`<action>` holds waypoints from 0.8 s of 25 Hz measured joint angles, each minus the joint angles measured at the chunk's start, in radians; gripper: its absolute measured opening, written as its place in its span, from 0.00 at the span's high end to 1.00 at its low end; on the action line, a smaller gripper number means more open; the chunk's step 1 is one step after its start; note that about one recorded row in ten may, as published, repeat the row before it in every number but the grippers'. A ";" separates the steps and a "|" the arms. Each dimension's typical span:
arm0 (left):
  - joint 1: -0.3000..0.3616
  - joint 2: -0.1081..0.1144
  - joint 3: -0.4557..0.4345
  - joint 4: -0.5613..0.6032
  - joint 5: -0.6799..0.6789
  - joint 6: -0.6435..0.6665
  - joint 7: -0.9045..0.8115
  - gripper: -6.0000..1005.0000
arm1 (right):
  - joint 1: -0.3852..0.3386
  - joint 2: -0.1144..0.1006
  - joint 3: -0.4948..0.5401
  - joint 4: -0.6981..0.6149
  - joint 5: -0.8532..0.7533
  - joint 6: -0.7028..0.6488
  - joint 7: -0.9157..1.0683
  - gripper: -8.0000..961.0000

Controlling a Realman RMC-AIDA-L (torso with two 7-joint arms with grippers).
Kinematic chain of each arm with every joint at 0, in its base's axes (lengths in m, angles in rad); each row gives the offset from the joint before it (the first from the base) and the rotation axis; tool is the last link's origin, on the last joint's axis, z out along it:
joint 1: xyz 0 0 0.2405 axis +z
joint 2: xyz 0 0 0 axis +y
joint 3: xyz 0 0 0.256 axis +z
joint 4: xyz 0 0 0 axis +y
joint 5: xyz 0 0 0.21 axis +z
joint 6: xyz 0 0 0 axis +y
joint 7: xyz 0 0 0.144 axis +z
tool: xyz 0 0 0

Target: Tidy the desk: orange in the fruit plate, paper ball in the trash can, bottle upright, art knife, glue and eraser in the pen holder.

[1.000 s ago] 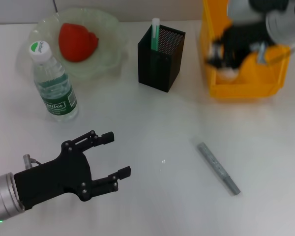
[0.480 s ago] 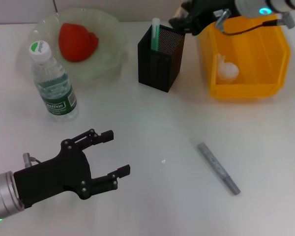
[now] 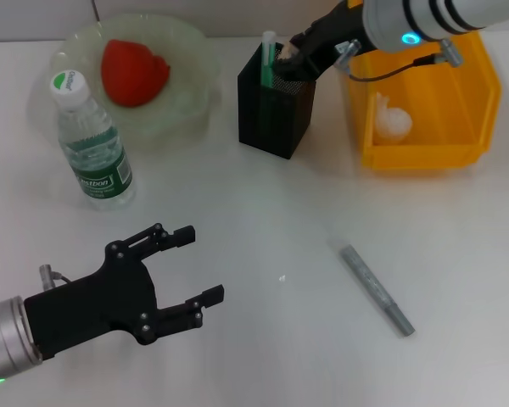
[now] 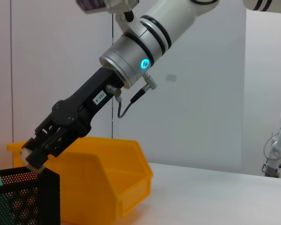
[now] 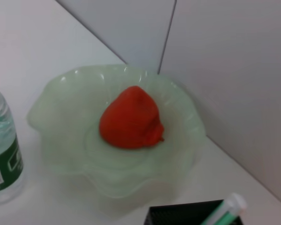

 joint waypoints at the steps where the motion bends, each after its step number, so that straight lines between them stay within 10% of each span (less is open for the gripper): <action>1: 0.001 0.000 -0.002 -0.001 0.000 0.000 0.000 0.19 | 0.008 0.000 0.000 0.014 0.005 0.001 0.000 0.54; 15: 0.000 0.000 0.001 -0.001 0.000 0.000 0.000 0.19 | 0.008 -0.005 0.008 -0.063 0.011 -0.061 0.063 0.35; 20: 0.002 0.001 -0.003 -0.002 0.000 0.001 0.000 0.19 | 0.000 -0.008 0.088 -0.295 -0.124 -0.351 0.327 0.19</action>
